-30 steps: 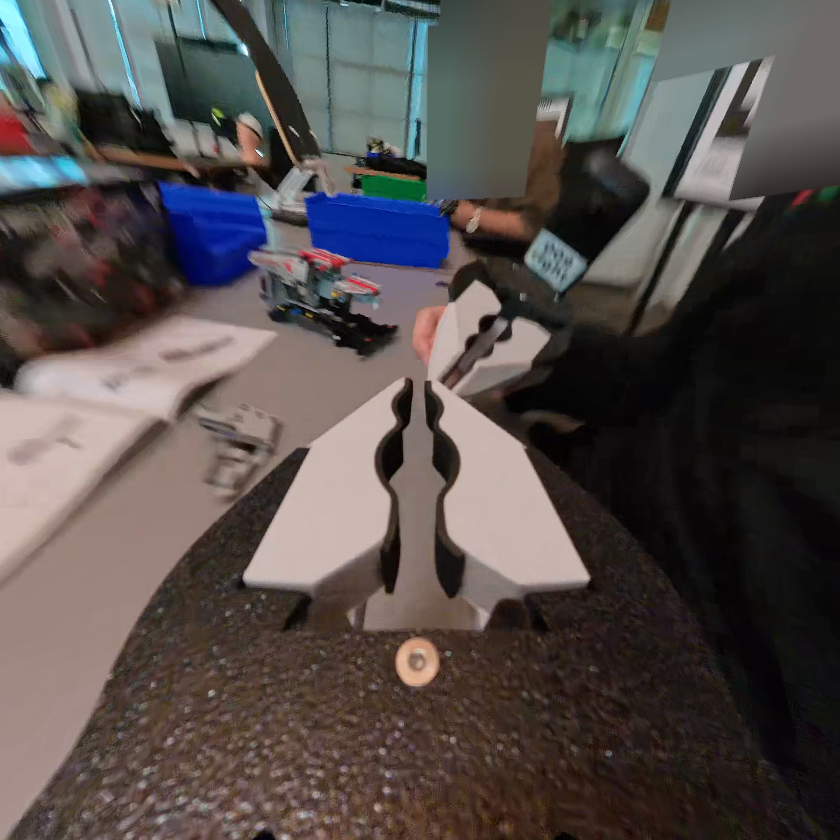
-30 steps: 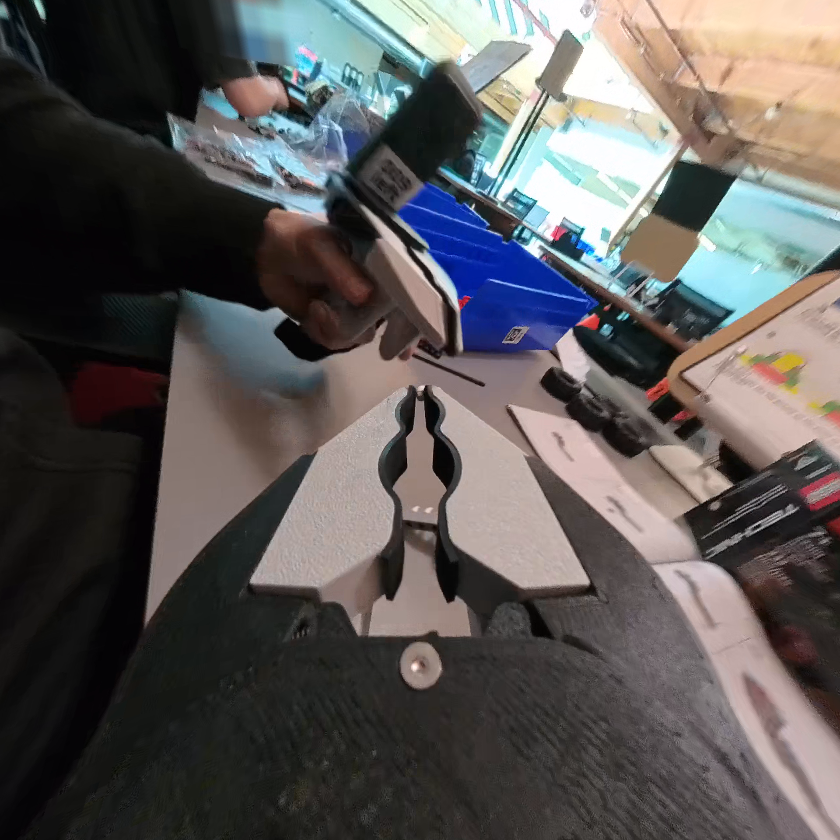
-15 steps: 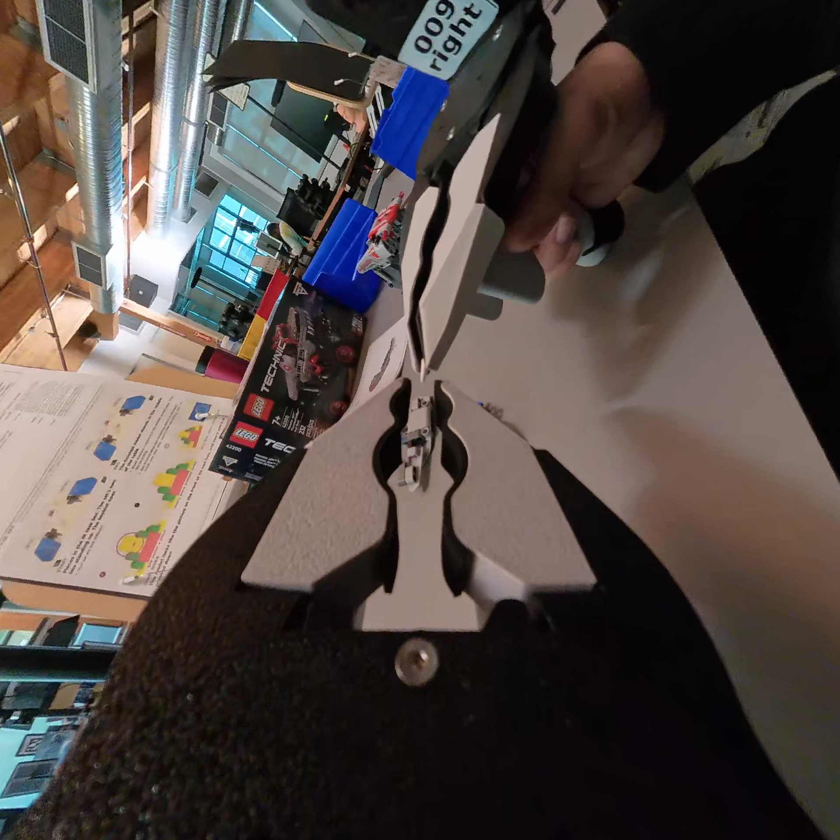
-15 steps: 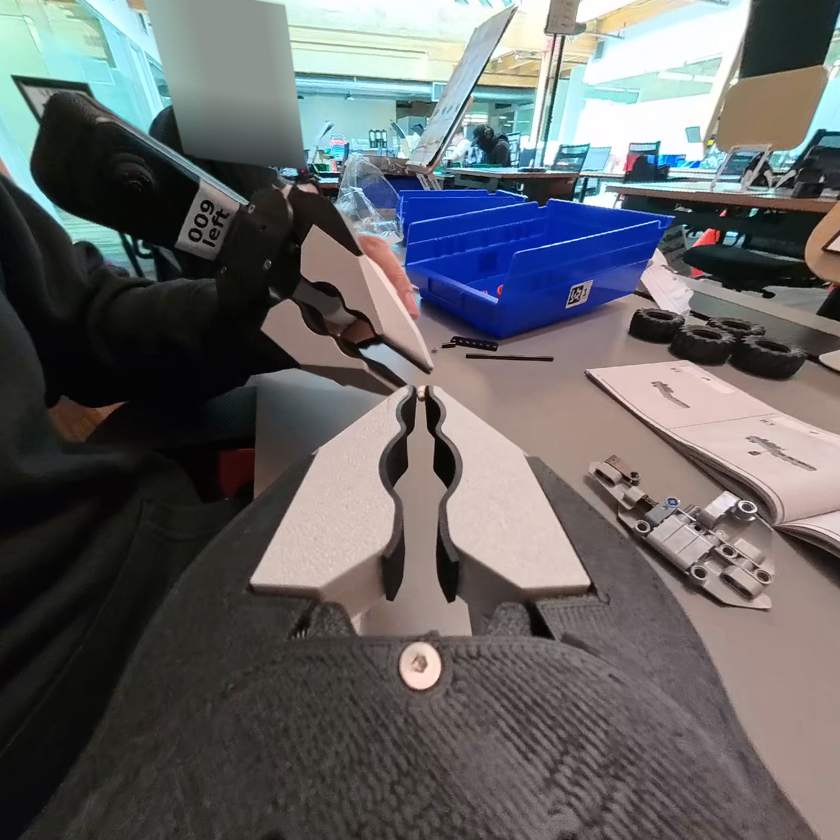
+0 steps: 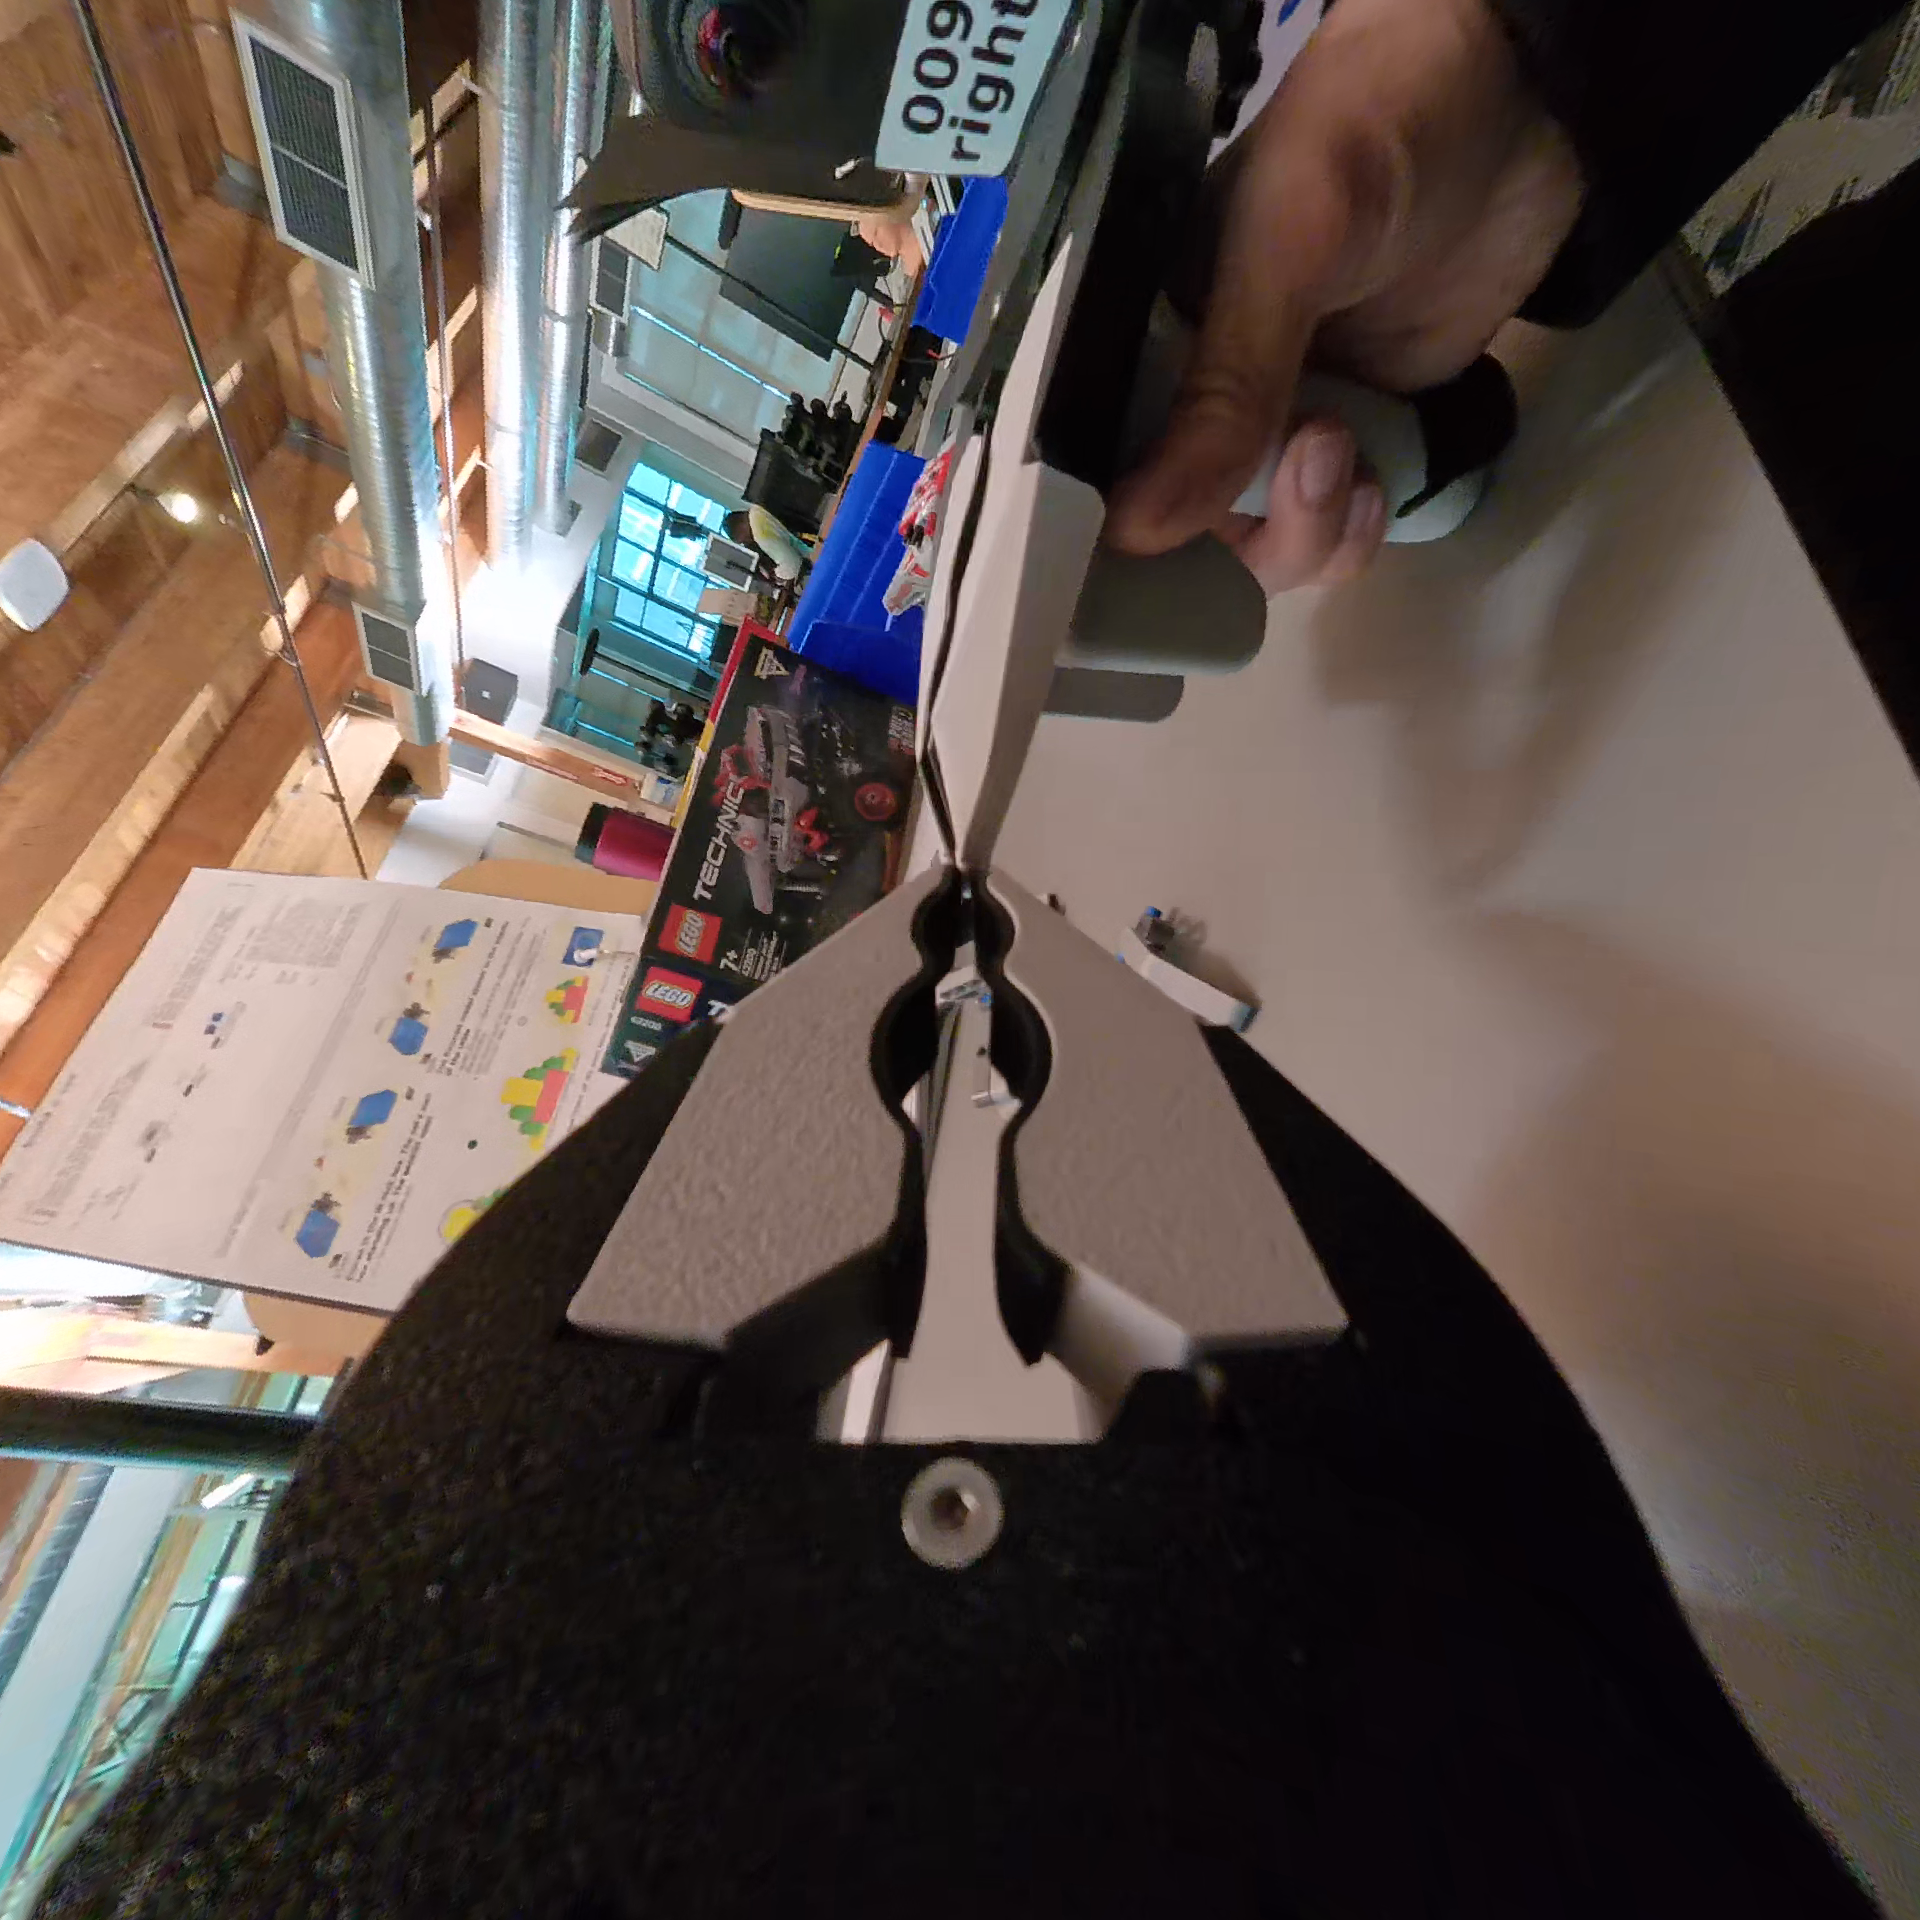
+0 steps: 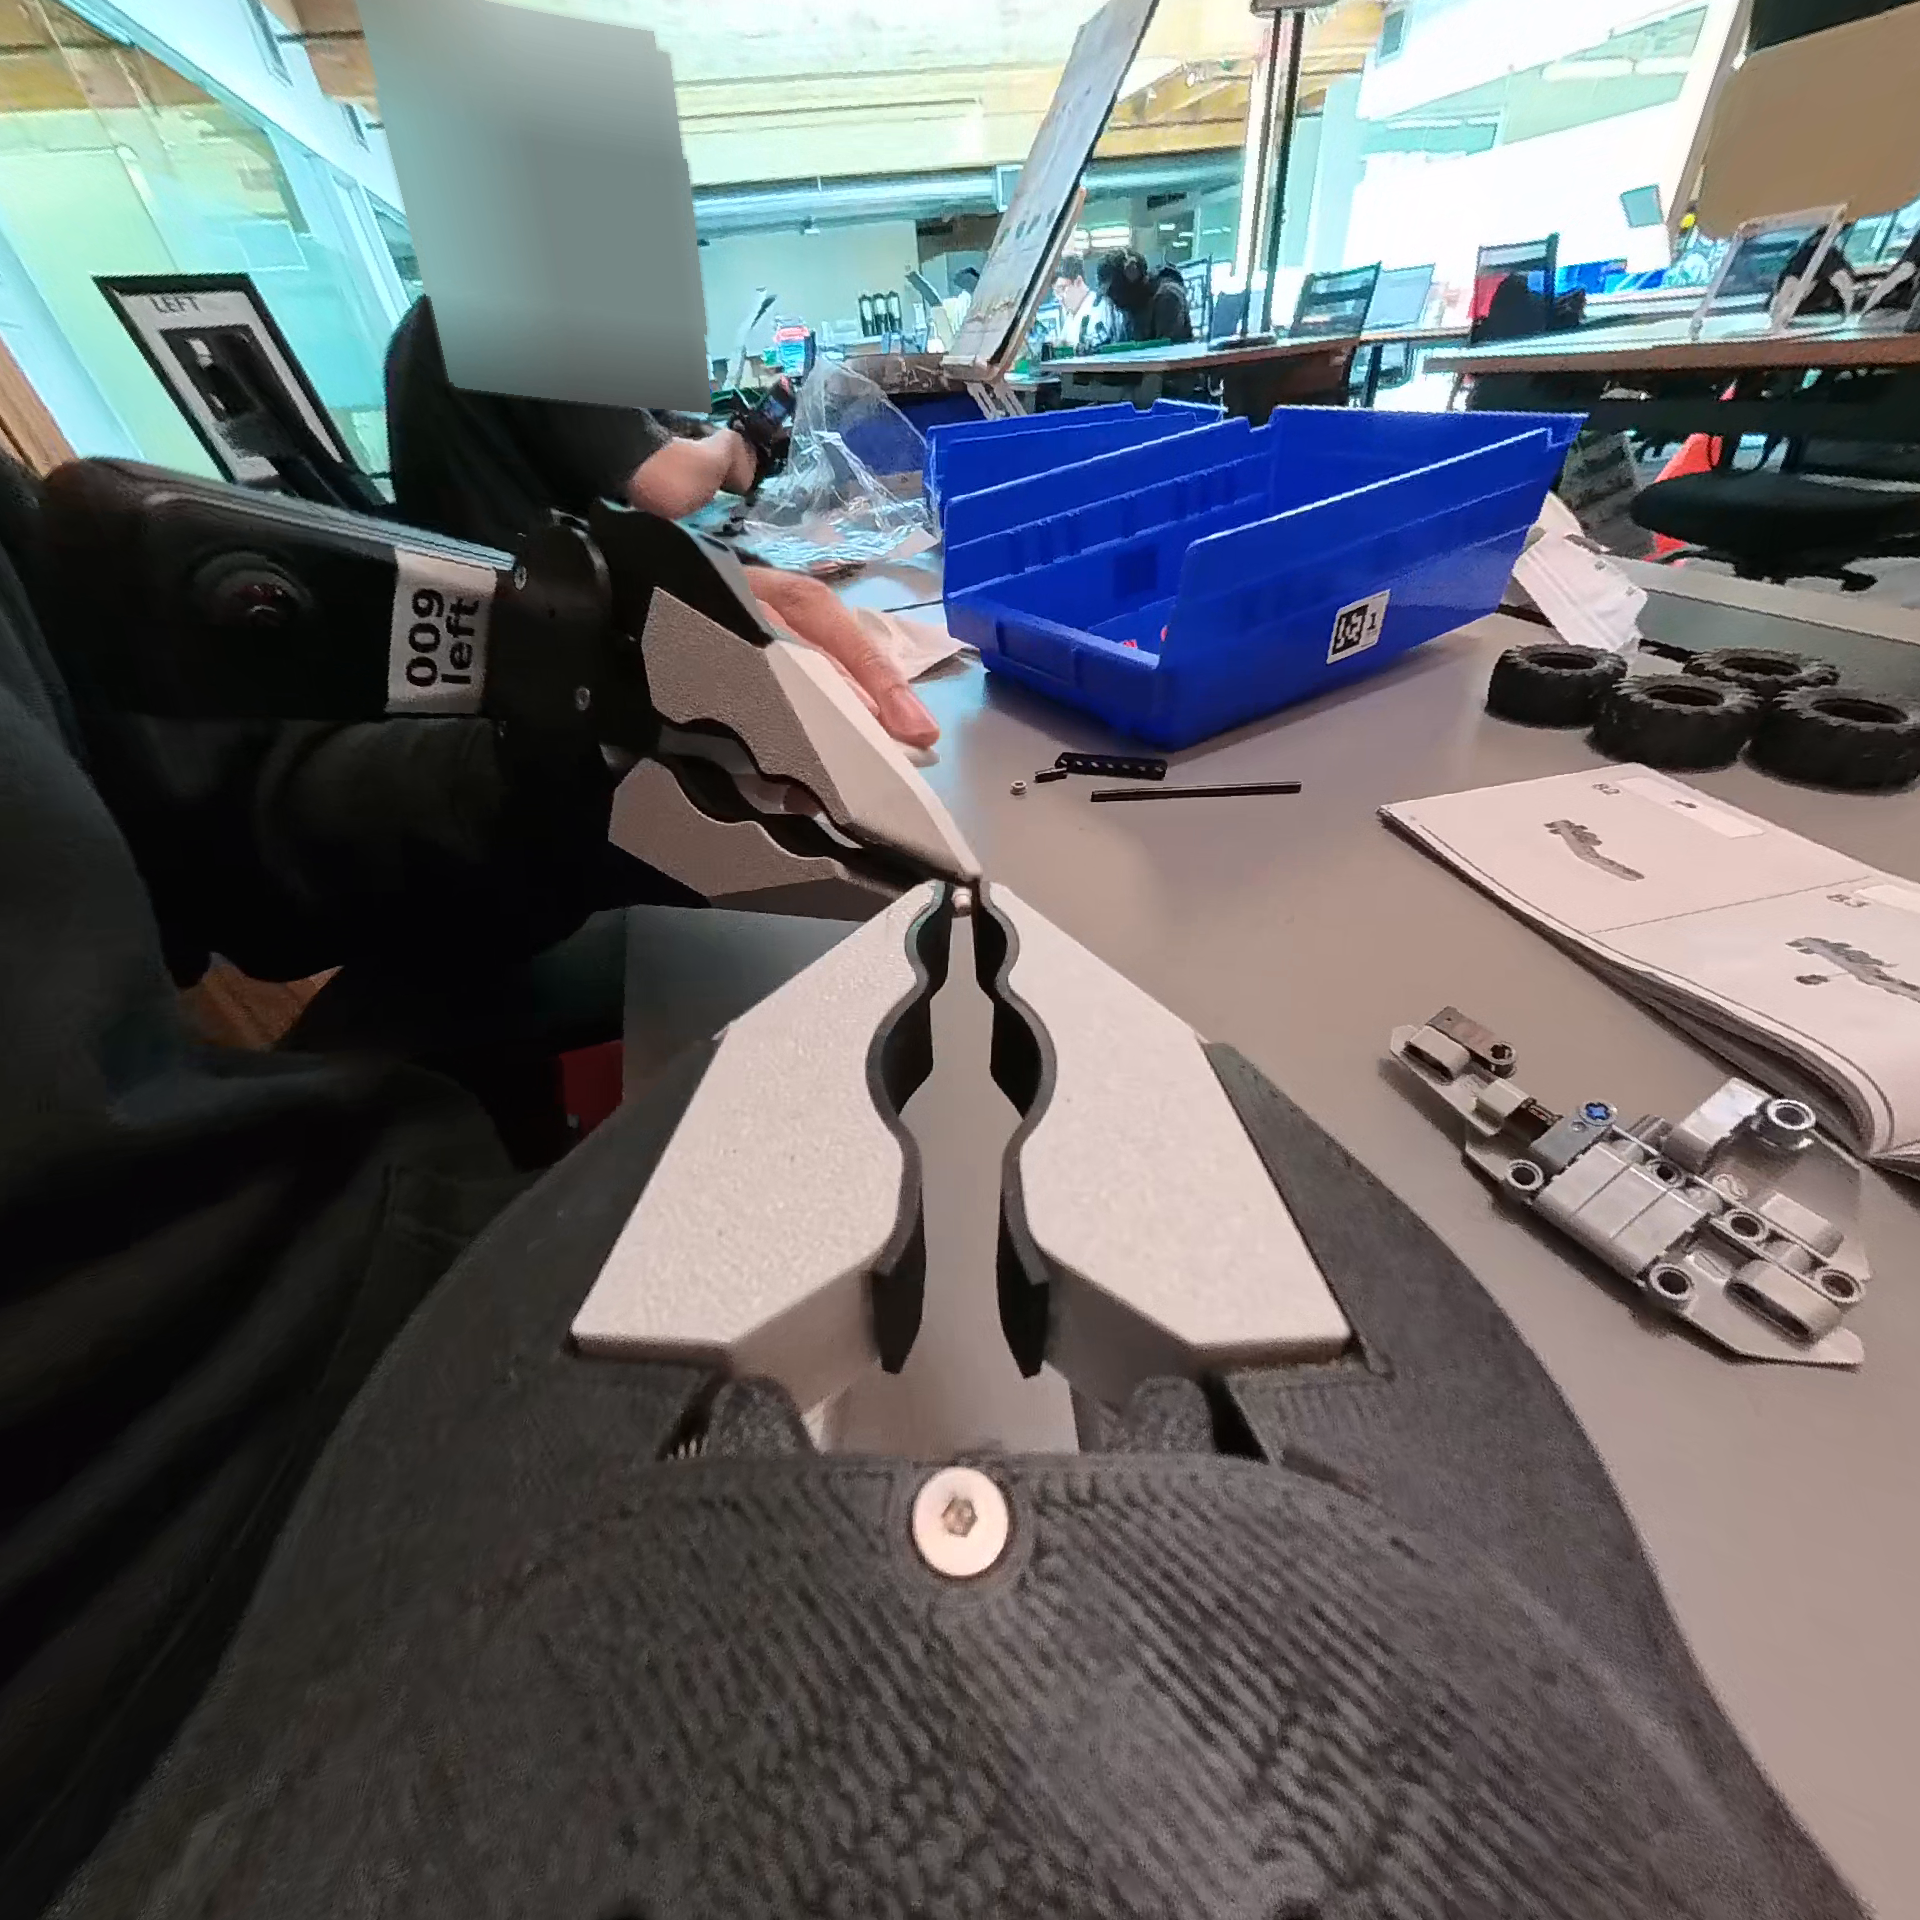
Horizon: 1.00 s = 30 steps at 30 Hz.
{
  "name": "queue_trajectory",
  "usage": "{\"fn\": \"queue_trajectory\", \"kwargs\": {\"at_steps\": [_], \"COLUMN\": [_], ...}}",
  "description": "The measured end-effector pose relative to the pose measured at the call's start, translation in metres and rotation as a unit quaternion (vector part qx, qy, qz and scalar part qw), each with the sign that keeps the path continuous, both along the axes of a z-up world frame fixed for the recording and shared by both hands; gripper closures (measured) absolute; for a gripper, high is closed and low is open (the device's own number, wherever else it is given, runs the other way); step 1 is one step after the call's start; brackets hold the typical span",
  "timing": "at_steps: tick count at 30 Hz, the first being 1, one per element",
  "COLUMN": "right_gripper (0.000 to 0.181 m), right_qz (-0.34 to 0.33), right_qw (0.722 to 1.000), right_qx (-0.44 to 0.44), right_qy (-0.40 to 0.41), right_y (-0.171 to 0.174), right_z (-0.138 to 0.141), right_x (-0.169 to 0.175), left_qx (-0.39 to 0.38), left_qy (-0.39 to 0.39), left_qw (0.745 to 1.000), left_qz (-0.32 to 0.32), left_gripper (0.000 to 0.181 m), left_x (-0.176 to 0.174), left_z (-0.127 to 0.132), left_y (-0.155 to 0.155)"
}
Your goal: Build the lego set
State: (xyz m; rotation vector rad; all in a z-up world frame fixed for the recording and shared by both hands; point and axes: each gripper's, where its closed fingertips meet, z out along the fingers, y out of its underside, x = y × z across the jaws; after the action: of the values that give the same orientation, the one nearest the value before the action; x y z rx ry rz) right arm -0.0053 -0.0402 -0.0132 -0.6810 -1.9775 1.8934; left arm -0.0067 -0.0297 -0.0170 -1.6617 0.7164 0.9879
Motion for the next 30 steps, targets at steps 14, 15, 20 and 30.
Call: {"fn": "queue_trajectory", "kwargs": {"at_steps": [14,15,20,30], "right_gripper": [0.142,0.14,0.146,0.162], "right_qz": [-0.042,-0.032,0.032,0.04], "right_qw": [0.842,0.807,0.691,0.595], "right_qx": [0.472,0.51,0.586,0.602], "right_qy": [0.26,0.296,0.422,0.531], "right_y": [0.038,0.037,0.019,0.017], "right_z": [-0.062,-0.065,-0.079,-0.083], "right_x": [-0.027,-0.03,-0.027,-0.034], "left_qx": [-0.08,-0.085,-0.097,-0.115], "left_qy": [-0.084,-0.087,-0.086,-0.084], "left_qw": [0.992,0.991,0.991,0.989], "left_qz": [0.05,0.051,0.044,0.037], "left_gripper": [0.181,0.181,0.181,0.181], "left_x": [-0.041,-0.042,-0.04,-0.041], "left_z": [-0.048,-0.052,-0.06,-0.068], "left_y": [-0.015,-0.015,-0.016,-0.013]}}
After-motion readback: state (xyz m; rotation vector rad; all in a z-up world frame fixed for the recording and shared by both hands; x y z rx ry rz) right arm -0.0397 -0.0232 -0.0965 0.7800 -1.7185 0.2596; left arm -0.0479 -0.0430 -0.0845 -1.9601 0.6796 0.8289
